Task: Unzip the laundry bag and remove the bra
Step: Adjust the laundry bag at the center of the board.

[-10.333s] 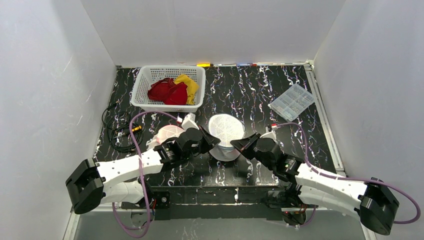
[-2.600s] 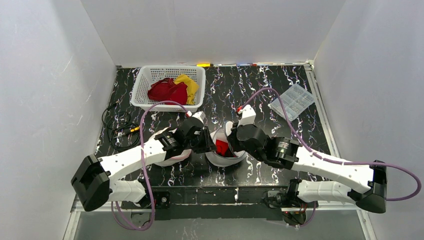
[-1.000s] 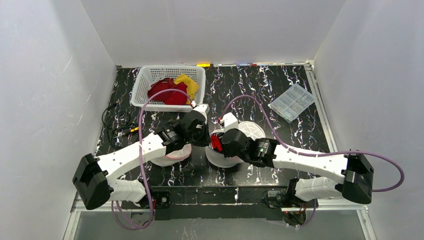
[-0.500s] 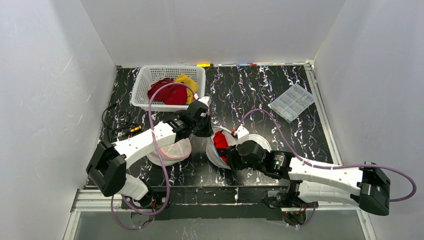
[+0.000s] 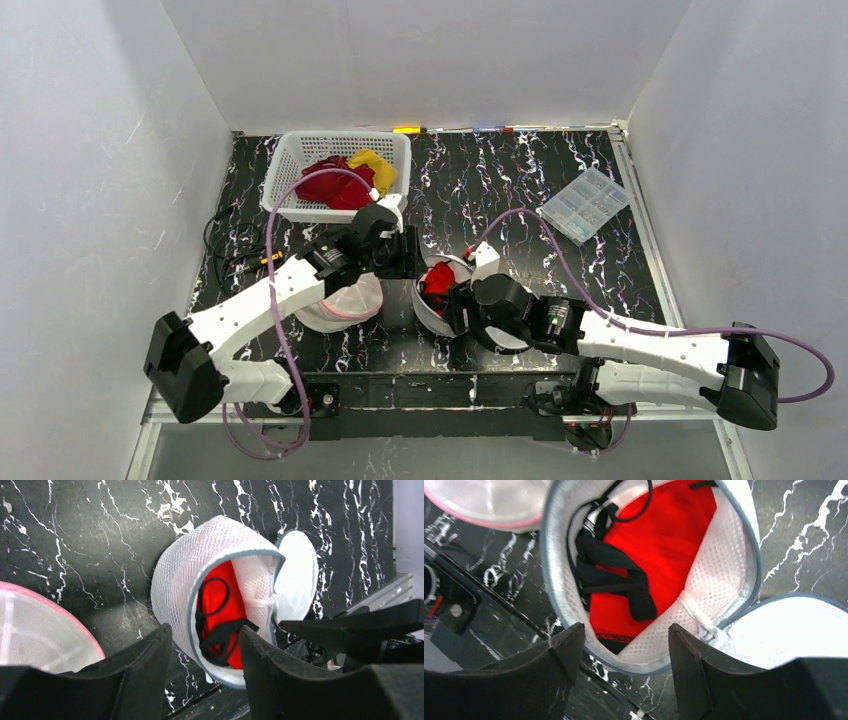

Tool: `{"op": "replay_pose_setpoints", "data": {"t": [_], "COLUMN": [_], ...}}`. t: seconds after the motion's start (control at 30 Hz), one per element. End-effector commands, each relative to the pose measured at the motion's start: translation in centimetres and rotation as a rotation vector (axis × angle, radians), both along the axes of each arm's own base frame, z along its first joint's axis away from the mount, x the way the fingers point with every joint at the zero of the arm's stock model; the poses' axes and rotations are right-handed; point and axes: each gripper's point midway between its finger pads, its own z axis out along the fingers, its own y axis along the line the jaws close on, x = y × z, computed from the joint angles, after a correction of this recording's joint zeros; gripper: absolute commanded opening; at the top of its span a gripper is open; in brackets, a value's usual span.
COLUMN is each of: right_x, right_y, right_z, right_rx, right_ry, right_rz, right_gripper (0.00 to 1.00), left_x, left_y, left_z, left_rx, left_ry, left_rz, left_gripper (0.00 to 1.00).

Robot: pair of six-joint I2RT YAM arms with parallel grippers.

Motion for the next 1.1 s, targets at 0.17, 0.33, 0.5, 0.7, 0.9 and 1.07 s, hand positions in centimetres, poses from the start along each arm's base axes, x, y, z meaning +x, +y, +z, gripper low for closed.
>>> {"op": "replay_pose_setpoints", "data": {"t": [0.17,0.33,0.5,0.7,0.9,1.07], "right_x": [1.7,2.6,3.5,6.0,6.4,6.2], "right_y": [0.9,1.9,2.9,-0.3,-2.9,-3.5], "right_z": [5.3,6.3,5.3,2.8,3.2,0.2], "right_rx": [0.115,0.146,0.109,-0.010,-0.055,-0.096], "right_ry": [-0.088,-0.117,-0.126,-0.120,-0.178,-0.071], "right_rz": [-0.065,-0.090,-0.101,-0.277,-0.329,-0.317], "right_gripper": [0.73,0.73,0.70,0.67,0.79,0.79], "left_x": [-3.3,-3.9,-4.3,-4.7,-4.8,-4.8], "left_y": [0.9,0.7,1.5,2.1,1.8,1.4], "left_z": [-0.8,-3.1,-4.8,-5.7,-6.0,-6.2], "left_rx": [-0.046,-0.032,-0.002,0.006,-0.022,-0.044], "left_ry": [0.104,0.159,0.165,0.146,0.141,0.148], "left_rz": [-0.017,-0.012,-0.005,-0.016,-0.022,-0.025], "left_gripper": [0.51,0.33,0.11,0.00,0.00,0.00]}}
